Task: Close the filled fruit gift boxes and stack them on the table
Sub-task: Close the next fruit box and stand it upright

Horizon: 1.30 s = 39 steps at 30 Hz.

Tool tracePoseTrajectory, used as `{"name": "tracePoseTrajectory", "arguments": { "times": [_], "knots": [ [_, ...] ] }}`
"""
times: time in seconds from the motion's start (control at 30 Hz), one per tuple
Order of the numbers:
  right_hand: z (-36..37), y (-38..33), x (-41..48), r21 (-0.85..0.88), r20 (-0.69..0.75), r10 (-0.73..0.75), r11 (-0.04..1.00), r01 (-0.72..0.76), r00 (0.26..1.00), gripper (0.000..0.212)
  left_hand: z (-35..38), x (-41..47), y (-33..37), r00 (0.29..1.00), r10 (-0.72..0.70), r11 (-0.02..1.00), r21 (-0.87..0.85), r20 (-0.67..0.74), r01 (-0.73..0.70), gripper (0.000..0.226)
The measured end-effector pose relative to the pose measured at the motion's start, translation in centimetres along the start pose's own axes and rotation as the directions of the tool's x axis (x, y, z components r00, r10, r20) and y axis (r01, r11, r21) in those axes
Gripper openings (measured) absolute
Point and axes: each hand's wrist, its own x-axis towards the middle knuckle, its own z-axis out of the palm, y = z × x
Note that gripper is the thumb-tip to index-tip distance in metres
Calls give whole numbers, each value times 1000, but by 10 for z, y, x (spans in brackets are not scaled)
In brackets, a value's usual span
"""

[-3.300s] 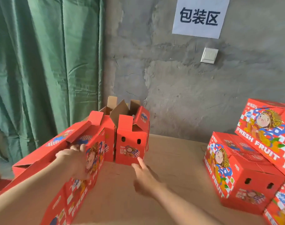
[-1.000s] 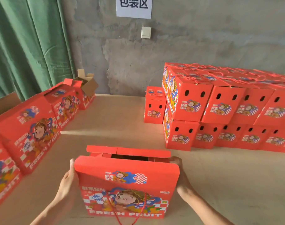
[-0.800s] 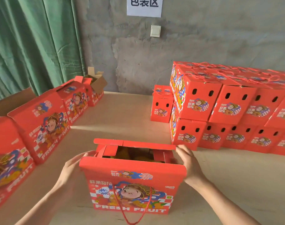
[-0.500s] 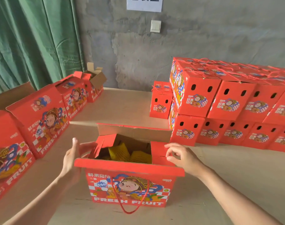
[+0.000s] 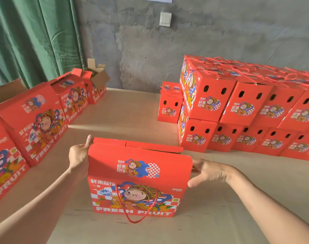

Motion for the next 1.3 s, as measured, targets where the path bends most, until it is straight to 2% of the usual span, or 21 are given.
{"name": "tracePoseTrajectory", "arguments": {
  "times": [0.07, 0.13, 0.17, 0.27, 0.4, 0.47, 0.53, 0.57, 0.63, 0.73, 0.87, 0.97, 1.07, 1.2, 1.3],
  "knots": [
    [2, -3, 2, 27, 12, 0, 1000, 0, 1000, 71, 0, -2, 0, 1000, 12, 999, -38, 12, -11, 52],
    [6, -4, 10, 112, -124, 51, 993, -37, 991, 98, 0, -4, 2, 1000, 4, 998, -55, 12, -3, 45],
    [8, -6, 15, 130, -213, 74, 990, -46, 974, 104, 0, -6, 2, 1000, 2, 998, -69, 4, -1, 47],
    [16, -12, 28, 136, -344, 31, 991, 17, 938, 79, 0, -8, 2, 999, -24, 996, -90, -21, 22, 52],
    [23, -2, 36, 104, -506, 15, 994, 44, 862, 70, -5, -20, 4, 998, -59, 969, -239, 24, 63, 60],
    [27, 0, 39, 63, -565, 3, 997, 40, 825, 63, -7, -27, 7, 998, 3, 969, -248, 62, 13, 63],
    [31, 0, 42, 6, -631, -14, 1000, 22, 776, 56, -8, -34, 5, 981, 172, 982, -95, 93, -163, 63],
    [34, 0, 44, -24, -667, -27, 1000, 14, 744, 50, -7, -37, 2, 958, 268, 963, 8, 107, -270, 54],
    [39, 0, 47, -94, -715, -57, 995, -16, 697, 32, -4, -42, -5, 901, 419, 883, 182, 113, -434, 19],
    [45, 3, 49, -167, -743, -91, 985, -51, 663, 20, 4, -45, -14, 802, 587, 715, 394, 111, -578, 8],
    [48, 9, 51, -152, -761, -80, 987, -56, 644, 23, 5, -40, -16, 801, 582, 672, 473, 139, -570, 12],
    [49, 10, 51, -155, -767, -92, 987, -44, 636, 24, 7, -40, -14, 769, 619, 627, 489, 160, -606, 18],
    [48, 8, 53, -135, -776, -69, 989, -59, 626, 23, 8, -38, -11, 804, 581, 664, 497, 127, -558, 24],
    [47, 7, 58, -117, -801, -51, 991, -72, 596, 52, 8, -35, -8, 820, 549, 662, 516, 160, -544, 26],
    [50, 4, 60, -120, -813, -57, 990, -70, 580, 58, 7, -35, -3, 813, 550, 666, 486, 191, -565, 21]
  ]
}}
